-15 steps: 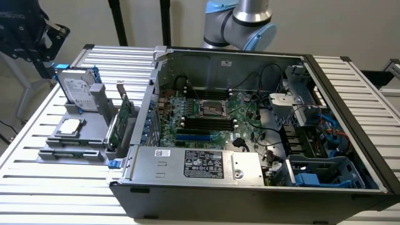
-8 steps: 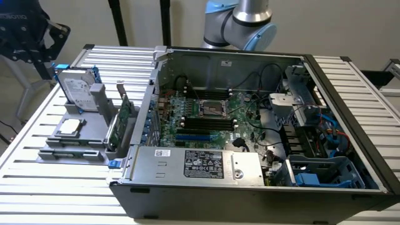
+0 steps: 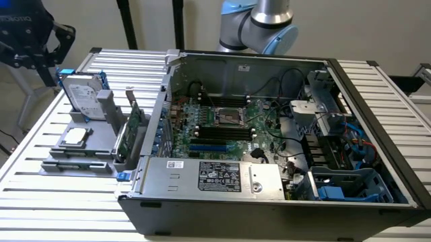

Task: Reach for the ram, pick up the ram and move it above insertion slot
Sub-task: 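Pick up the ram and move it above insertion slot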

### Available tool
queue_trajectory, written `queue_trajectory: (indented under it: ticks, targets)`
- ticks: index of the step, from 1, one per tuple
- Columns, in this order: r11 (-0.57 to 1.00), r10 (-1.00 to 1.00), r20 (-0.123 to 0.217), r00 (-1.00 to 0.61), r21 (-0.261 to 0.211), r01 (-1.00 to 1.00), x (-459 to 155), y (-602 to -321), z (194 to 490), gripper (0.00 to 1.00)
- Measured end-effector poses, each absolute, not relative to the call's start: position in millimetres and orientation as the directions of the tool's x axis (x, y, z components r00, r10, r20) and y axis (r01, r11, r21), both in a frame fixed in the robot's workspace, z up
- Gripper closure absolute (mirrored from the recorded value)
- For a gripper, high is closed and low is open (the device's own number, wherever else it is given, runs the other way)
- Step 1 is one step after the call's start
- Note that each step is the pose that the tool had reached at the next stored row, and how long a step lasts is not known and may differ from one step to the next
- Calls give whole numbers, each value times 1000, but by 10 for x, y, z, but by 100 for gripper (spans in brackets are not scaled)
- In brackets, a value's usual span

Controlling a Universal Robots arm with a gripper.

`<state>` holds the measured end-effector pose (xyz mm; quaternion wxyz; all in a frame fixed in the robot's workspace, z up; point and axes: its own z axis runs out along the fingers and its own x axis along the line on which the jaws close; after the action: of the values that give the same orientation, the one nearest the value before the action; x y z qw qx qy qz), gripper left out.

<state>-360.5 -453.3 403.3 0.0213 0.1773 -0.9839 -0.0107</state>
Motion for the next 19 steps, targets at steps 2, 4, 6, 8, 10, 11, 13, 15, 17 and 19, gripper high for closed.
queue_trajectory:
  ticks: [2,4,6,8,10,11,13,15,17,19]
  targets:
    - [924,-383,38,-923,29,-382,-3605,-4533,4030,89]
    - [909,-416,38,-909,29,-415,-3605,-4533,4026,89]
    - [894,-449,38,-893,29,-448,-3605,-4533,4023,89]
    - [876,-481,38,-876,29,-481,-3605,-4533,4019,89]
    - [859,-513,38,-858,29,-512,-3605,-4533,4016,89]
    - [849,-528,38,-848,29,-527,-3605,-4533,4015,89]
    - [829,-559,38,-828,29,-558,-3605,-4533,4011,89]
    - [808,-589,38,-807,29,-588,-3605,-4533,4007,89]
    - [787,-618,38,-786,29,-617,-3605,-4533,4002,89]
    - [764,-645,38,-763,29,-645,-3605,-4533,3995,89]
